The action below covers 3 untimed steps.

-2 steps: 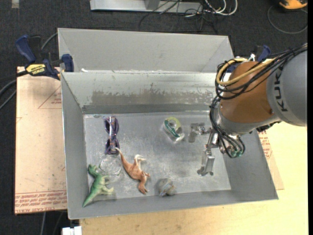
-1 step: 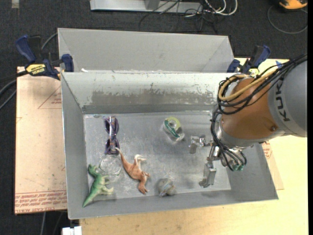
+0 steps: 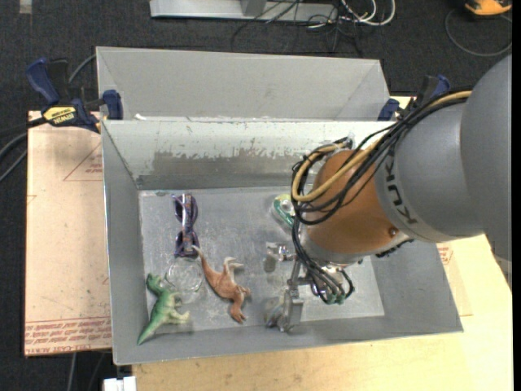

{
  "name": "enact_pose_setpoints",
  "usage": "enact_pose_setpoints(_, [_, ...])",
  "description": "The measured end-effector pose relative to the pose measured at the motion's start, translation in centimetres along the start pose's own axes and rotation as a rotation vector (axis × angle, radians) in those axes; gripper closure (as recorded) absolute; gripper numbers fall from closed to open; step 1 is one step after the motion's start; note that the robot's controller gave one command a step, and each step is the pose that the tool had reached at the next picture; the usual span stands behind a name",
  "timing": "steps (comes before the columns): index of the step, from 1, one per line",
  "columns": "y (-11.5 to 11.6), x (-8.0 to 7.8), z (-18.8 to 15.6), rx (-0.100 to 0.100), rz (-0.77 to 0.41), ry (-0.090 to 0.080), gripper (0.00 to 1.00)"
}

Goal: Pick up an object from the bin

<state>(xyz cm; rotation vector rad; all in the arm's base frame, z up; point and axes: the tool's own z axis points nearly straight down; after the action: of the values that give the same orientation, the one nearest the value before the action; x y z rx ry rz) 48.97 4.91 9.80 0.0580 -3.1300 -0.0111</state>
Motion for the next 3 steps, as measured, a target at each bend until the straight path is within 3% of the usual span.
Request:
enact_pose_setpoints(1, [-2.2, 0.7, 1.7, 0.006, -0.146, -0.012, 1.00])
enact_pose_setpoints(2, [-2.2, 0.7, 1.7, 0.006, -0.147, -0.012, 1.00])
enact_pose_setpoints(3, [-1.2, 0.7, 2.5, 0.009, -0.404, -0.028, 1.00])
